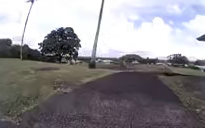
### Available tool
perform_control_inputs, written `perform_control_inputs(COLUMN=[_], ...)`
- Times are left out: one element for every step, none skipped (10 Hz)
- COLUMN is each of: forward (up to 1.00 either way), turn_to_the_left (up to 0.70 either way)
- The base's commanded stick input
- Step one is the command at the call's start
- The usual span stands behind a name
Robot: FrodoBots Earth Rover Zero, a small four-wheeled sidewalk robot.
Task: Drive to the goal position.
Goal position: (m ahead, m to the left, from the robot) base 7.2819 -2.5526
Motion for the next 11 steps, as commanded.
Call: perform_control_inputs(forward=[0.85, 0.85, 0.85, 0.85, 0.85, 0.85, 0.85, 0.85, 0.85, 0.85, 0.85], turn_to_the_left=[-0.16, 0.00, 0.00, 0.00, 0.00, 0.00, 0.00, 0.00, 0.00, 0.00, 0.00])
